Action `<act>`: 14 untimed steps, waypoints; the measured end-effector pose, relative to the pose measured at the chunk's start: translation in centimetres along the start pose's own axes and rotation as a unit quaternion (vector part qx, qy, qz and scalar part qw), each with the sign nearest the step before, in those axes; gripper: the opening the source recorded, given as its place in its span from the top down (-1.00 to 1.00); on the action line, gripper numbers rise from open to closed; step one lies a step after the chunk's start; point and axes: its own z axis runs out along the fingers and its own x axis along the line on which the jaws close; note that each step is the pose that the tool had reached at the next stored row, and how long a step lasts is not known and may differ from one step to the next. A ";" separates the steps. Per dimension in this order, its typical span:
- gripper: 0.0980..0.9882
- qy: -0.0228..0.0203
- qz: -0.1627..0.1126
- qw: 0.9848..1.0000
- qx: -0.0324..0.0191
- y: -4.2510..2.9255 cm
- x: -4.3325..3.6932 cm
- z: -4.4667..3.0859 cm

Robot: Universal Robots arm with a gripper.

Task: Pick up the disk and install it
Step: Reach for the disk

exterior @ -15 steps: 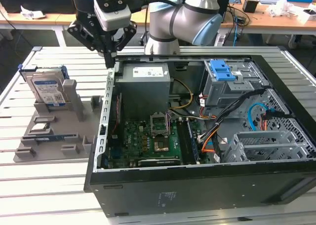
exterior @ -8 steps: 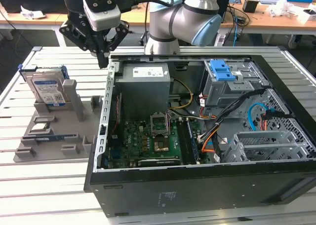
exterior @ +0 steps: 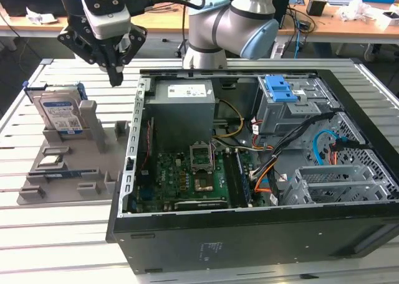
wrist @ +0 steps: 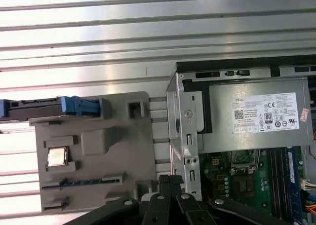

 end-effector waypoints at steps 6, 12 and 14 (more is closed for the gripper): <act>0.98 0.000 0.000 1.000 0.000 -0.15 1.97 -0.05; 0.98 0.000 0.000 1.000 0.000 -0.30 4.07 -0.11; 0.98 0.000 0.000 1.000 0.000 -0.34 4.63 -0.13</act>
